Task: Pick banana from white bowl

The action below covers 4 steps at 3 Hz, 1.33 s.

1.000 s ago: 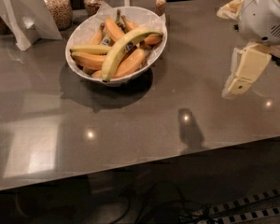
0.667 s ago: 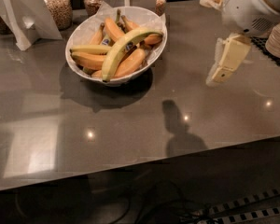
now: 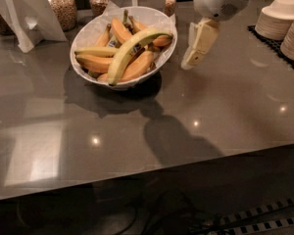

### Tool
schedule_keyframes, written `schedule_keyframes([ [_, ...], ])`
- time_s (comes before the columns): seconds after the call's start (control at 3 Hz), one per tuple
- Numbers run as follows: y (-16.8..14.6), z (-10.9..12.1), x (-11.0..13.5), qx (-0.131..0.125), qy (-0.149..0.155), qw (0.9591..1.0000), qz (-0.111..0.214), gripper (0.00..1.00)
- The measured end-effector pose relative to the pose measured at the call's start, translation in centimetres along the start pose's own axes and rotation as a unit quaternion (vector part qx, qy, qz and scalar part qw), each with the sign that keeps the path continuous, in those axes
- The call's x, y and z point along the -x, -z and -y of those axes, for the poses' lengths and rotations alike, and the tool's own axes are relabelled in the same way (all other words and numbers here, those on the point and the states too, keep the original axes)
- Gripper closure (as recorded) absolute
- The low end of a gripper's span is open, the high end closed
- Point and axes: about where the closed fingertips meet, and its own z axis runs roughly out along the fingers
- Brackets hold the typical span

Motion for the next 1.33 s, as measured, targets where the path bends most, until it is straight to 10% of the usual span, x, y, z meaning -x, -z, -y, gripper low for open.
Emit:
schedule_keyframes([
  [0.67, -4.7, 2.5, 5.2, 0.026, 0.048, 0.9974, 0.046, 0.0],
  [1.33, -5.0, 2.4, 5.1, 0.027, 0.062, 0.9968, 0.044, 0.0],
])
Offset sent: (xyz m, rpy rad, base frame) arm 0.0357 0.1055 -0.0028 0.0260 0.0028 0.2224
